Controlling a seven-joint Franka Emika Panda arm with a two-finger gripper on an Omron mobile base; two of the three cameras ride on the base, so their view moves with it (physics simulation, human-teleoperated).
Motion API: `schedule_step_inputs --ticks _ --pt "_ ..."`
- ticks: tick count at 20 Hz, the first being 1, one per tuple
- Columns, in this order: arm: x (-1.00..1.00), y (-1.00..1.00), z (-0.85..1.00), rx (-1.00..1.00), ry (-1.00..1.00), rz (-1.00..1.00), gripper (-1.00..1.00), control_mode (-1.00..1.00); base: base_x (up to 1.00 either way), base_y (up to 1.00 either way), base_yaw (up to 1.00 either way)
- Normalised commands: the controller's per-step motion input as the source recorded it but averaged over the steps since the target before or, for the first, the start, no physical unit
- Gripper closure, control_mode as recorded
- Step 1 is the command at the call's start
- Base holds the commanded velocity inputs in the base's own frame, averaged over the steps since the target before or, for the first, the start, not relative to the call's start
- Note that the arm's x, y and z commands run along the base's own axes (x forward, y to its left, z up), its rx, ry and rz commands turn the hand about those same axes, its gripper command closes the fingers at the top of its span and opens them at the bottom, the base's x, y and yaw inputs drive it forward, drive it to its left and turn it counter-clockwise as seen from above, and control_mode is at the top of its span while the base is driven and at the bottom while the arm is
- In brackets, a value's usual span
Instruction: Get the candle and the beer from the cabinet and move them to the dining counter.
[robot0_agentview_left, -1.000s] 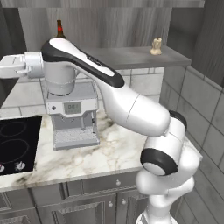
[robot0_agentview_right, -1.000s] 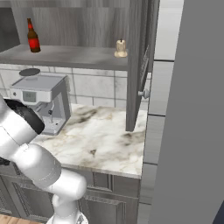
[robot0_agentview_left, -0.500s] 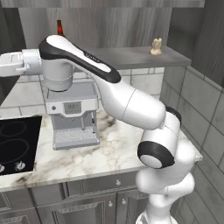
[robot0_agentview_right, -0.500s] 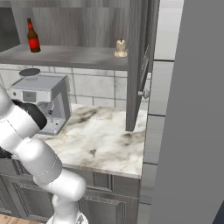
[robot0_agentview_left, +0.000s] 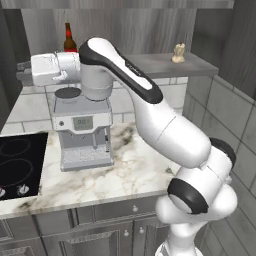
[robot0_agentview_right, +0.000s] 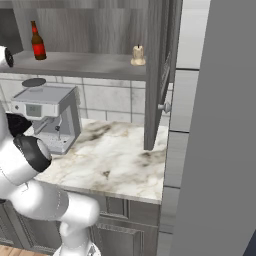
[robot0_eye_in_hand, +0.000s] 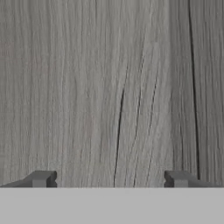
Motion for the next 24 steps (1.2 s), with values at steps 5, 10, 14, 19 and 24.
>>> schedule_step_inputs --ticks 5,10,14,19,24 --pt "-0.12 -0.57 0.0 -0.02 -0.02 -0.2 -1.0 -1.0 0.0 0.0 0.0" --pt "-0.23 -0.5 0.0 -0.07 0.0 -0.27 -1.0 -1.0 0.0 0.0 0.0" --pt "-0.16 -0.38 0.0 -0.07 0.0 -0.33 -1.0 -1.0 0.0 0.0 0.0" --pt "-0.13 -0.45 0.04 -0.05 0.03 -0.4 -1.0 -1.0 0.0 0.0 0.0" --pt "-0.01 -0.55 0.07 -0.05 0.08 -0.43 -1.0 -1.0 0.0 0.0 0.0"
